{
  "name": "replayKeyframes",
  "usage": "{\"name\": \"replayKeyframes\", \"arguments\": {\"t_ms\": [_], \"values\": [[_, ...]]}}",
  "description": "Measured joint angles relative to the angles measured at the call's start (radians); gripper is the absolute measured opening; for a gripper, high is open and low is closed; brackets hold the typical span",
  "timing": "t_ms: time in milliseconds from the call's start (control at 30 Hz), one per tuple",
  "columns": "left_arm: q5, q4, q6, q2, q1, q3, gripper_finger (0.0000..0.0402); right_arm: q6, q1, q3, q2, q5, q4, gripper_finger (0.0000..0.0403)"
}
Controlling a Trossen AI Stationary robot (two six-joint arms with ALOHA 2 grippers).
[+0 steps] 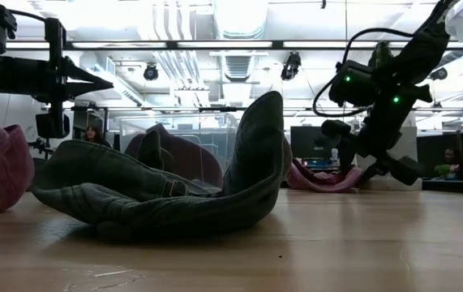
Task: Pick and place caps into container
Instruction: Put the top red cap into the top transparent container
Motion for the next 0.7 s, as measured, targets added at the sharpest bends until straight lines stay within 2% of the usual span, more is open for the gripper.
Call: {"name": "replayKeyframes", "arguments": {"t_ms": [167, 200, 367, 700], "values": [[0.000, 0.000, -0.002, 0.000, 0.000, 0.000, 0.0000, -0.134, -0.004, 0.001, -0.010, -0.044, 0.068, 0.0032], [0.000, 0.000, -0.002, 0.000, 0.000, 0.000, 0.0000, -0.158, -0.005, 0.002, -0.014, -0.045, 0.087, 0.0022], [0.000, 0.000, -0.002, 0.000, 0.000, 0.000, 0.0000, -0.242, -0.005, 0.006, -0.057, -0.048, 0.146, 0.0013], [0.000, -0.001, -0.013, 0.000, 0.000, 0.000, 0.0000, -0.525, -0.004, 0.108, -0.204, -0.048, 0.130, 0.0011]]}}
